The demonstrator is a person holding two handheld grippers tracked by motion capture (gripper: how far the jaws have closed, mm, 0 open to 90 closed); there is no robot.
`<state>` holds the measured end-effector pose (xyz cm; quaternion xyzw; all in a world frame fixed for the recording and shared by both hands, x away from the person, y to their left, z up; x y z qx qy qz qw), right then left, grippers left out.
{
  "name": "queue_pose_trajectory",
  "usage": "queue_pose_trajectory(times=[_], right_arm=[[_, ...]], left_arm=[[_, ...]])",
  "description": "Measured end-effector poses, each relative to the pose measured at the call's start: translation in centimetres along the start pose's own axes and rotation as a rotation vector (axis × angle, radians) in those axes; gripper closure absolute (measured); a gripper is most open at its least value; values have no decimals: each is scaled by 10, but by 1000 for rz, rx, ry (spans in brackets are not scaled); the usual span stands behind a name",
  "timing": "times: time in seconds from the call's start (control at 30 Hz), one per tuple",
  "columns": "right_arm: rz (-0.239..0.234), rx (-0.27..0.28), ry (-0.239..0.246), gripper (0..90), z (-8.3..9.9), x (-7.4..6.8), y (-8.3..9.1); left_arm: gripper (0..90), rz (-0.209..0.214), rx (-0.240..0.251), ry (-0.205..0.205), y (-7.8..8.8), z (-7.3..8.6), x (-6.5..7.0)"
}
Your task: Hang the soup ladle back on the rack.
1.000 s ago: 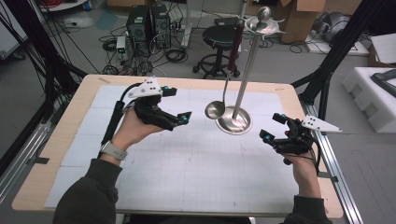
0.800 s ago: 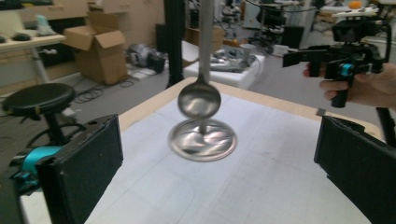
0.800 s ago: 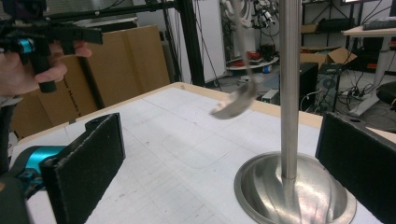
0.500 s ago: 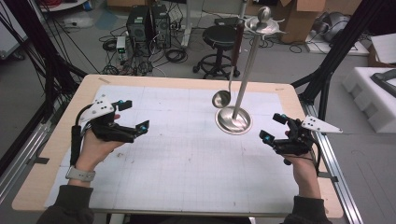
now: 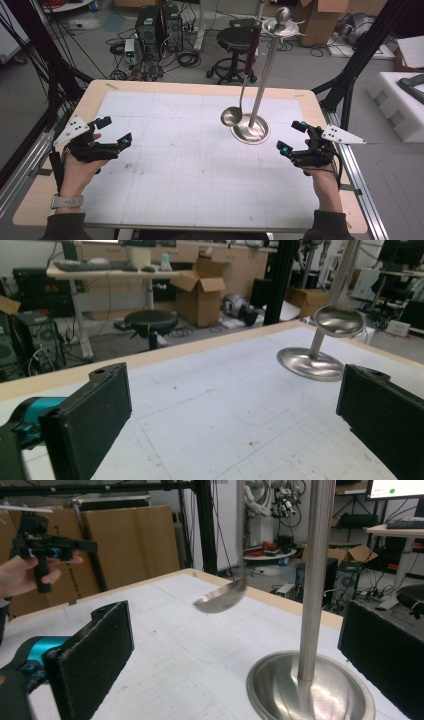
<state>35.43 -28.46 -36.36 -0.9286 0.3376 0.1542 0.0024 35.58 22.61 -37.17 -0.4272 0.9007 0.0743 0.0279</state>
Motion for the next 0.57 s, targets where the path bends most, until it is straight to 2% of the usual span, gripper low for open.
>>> queue_pose_trajectory(times=[0.1, 0.2, 0.27, 0.37, 0.57], right_arm=[[11, 5, 1, 0, 0, 3, 0], [17, 7, -4, 0, 0, 4, 1], [20, 10, -4, 0, 0, 6, 2], [32, 7, -10, 0, 1, 7, 2], [41, -8, -4, 0, 4, 7, -2]], left_arm=[[17, -7, 15, 5, 7, -2, -2], [17, -37, 17, -23, 17, -5, -7], [17, -48, 28, -13, 24, -7, -11], [17, -37, 48, 7, 30, -7, -12], [17, -25, 29, 5, 27, -2, -9]])
Point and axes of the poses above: each handheld gripper's, and its own axes: y roughly backward along the jaws, z roughly out of its underside, x roughly to its right, the point moved 7 cm from there along -y, roughly forward along the jaws, and after that the axes turned 11 degrees about -y, right-handed, at the moved point
